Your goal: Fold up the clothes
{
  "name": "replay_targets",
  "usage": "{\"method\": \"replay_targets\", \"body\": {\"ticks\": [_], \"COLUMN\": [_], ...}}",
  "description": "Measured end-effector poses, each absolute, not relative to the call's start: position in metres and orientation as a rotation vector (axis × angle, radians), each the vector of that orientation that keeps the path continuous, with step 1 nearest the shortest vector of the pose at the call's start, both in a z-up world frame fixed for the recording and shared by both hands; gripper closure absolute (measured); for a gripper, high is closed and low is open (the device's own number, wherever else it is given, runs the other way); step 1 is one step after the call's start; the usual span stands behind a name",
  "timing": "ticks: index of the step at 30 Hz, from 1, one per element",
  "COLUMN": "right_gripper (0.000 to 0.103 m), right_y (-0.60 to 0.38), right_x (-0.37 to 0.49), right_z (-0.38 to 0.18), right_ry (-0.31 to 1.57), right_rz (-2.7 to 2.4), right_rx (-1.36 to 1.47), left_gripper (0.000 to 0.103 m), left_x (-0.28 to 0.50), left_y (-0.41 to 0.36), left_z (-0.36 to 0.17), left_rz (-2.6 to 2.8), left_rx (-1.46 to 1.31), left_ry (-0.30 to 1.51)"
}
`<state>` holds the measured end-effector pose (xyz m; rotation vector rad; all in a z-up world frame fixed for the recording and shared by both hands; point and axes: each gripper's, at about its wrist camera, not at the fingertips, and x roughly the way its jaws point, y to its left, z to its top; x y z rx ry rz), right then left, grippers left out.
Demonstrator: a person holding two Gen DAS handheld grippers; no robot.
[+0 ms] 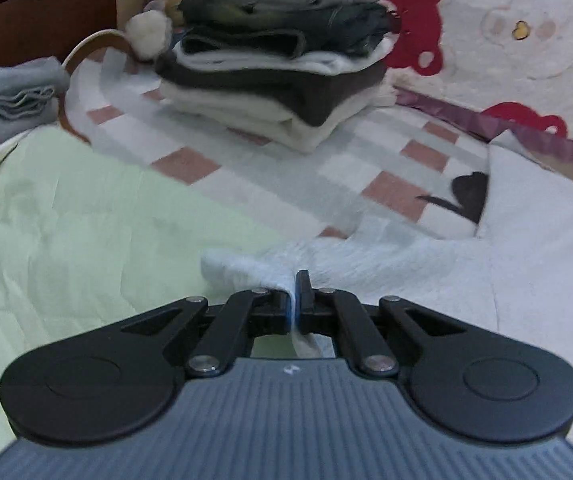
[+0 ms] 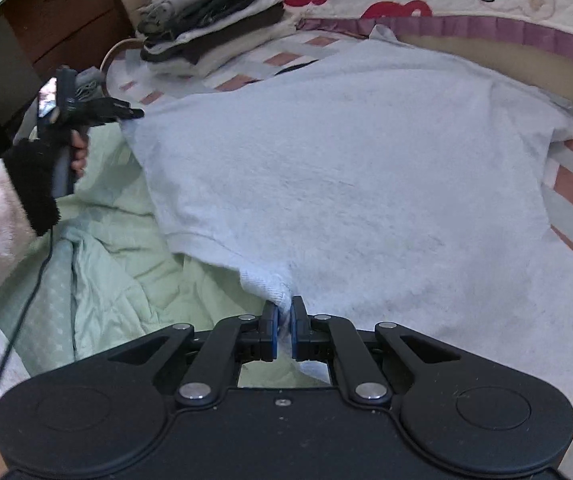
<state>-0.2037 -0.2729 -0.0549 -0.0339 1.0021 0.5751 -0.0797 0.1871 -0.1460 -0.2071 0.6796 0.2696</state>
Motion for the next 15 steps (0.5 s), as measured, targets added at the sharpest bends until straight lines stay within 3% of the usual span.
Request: {"method": "replay_targets", "body": {"ticks": [5, 8, 9, 10, 11, 12, 15], "right_gripper": [0.095, 0.088, 0.085, 0.072, 0.058, 0.055, 0.052], "right_y": [-0.279, -0.291, -0.302, -0.314, -0.331, -0.349, -0.412], "right_x": [-0.210, -0.211, -0.211, -0.211, -0.209, -0.205, -0.193], "right_z": [-0.054, -0.041, -0.029, -0.016, -0.004, 0.008, 0.031], "right_ry": [1.049, 1.100, 1.090, 1.074, 1.061, 1.048, 1.028], "right_rz": [0.531, 0.447, 0.427, 0.413, 0.387, 0.356, 0.257], "right_rx": [0.007, 0.066, 0.089, 0.108, 0.144, 0.186, 0.369], "left_gripper": [0.092, 0.091, 0.090, 0.087, 0.076, 0.063, 0.060], "left_x": [-0.065, -0.060, -0.062, -0.064, -0.067, -0.069, -0.074], "left_y": [0.181, 0.177, 0.171, 0.158, 0.144, 0.127, 0.068], "left_z": [-0.130, -0.100, -0.086, -0.071, -0.058, -0.046, -0.022], "left_rz": [0.312, 0.347, 0.330, 0.277, 0.222, 0.162, -0.101], "left_rx": [-0.159, -0.160, -0.148, -0.126, -0.103, -0.087, -0.092], "left_ry": [0.735, 0.759, 0.743, 0.719, 0.697, 0.681, 0.680]}}
